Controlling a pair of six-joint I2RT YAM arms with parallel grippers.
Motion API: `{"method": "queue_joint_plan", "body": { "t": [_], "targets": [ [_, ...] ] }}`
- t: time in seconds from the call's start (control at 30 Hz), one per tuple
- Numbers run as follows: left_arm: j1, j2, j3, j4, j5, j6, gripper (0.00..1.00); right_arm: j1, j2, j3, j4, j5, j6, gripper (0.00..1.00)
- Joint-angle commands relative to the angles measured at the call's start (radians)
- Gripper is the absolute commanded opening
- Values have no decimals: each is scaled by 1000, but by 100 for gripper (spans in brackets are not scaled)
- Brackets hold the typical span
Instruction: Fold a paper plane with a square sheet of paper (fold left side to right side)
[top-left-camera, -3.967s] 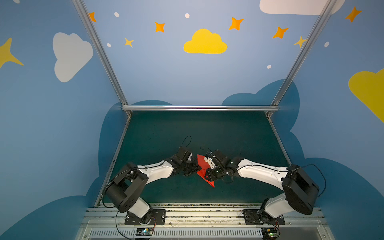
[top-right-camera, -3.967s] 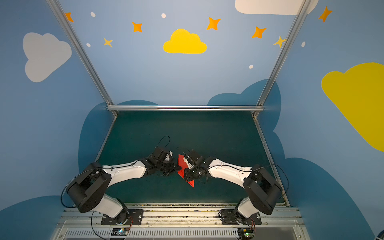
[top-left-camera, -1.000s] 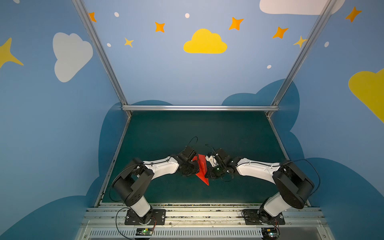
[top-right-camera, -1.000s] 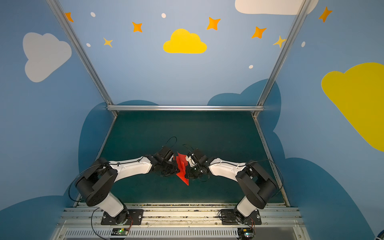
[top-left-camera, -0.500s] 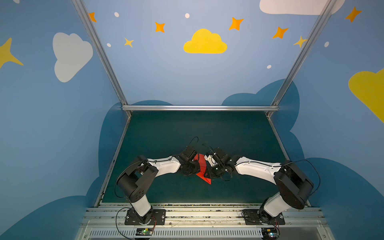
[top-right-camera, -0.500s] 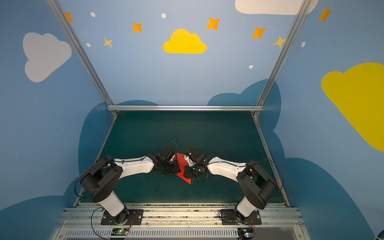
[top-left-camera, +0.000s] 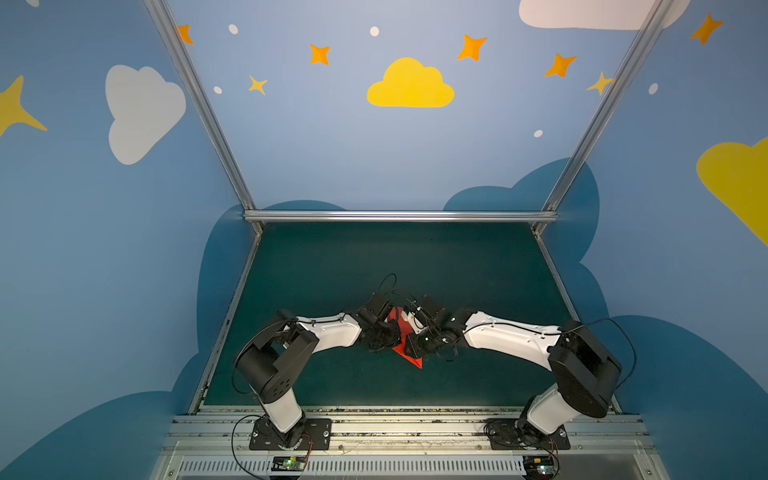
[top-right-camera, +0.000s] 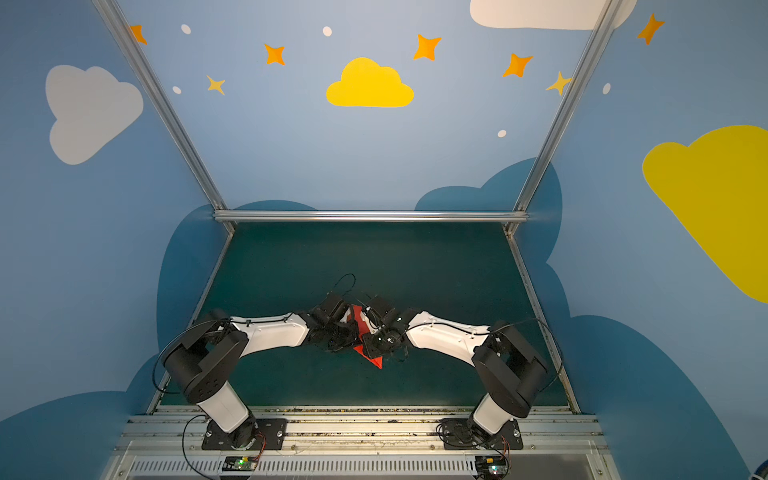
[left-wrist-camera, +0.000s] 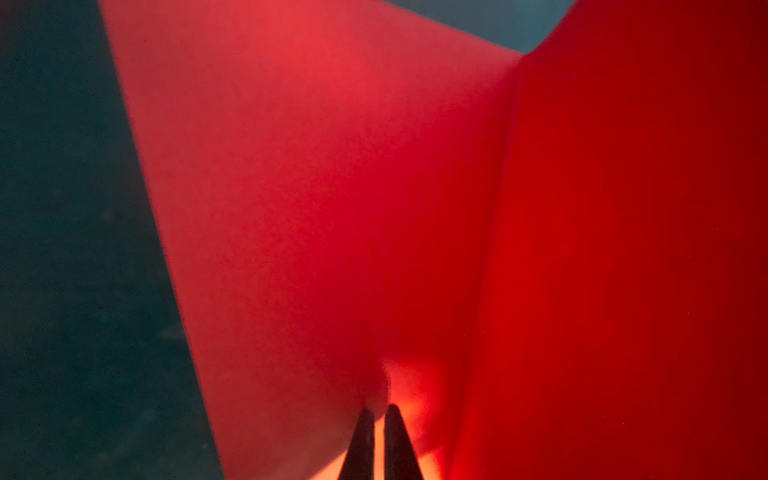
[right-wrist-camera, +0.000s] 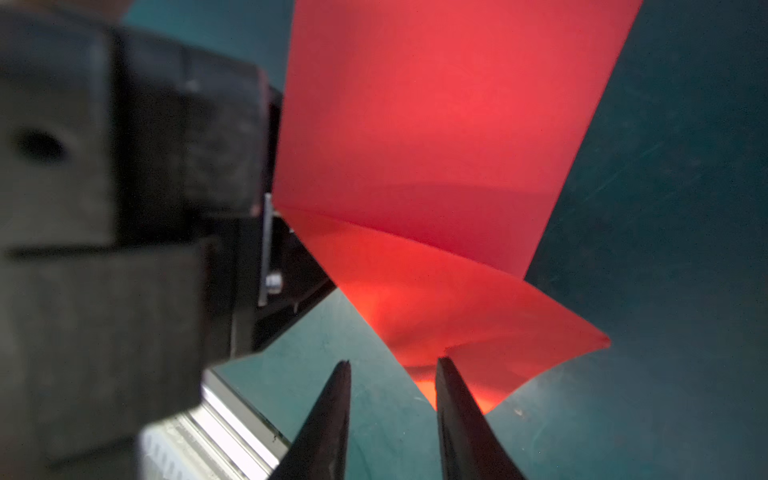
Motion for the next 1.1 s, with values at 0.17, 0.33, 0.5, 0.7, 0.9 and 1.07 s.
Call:
{"method": "queue_joint_plan", "body": {
  "t": [0.17, 0.33, 0.5, 0.7, 0.9, 1.07],
  "targets": [
    [-3, 31, -37, -27, -13, -8, 9, 59, 53, 56, -98, 140, -40, 36],
    [-3, 27, -46, -19, -11, -9, 8, 91, 81, 71, -116, 208, -42, 36],
    [-3, 30, -50, -8, -7, -11, 6, 99, 95, 75, -118, 251, -40, 37],
    [-3, 29, -53, -4, -7, -12, 5, 98, 112, 81, -110, 256, -42, 34],
    [-3, 32, -59, 4, -3, -14, 5, 99, 125, 89, -103, 249, -44, 26],
    [-3, 32, -58, 4, -2, -14, 5, 98, 133, 88, -101, 244, -45, 19]
  ]
}}
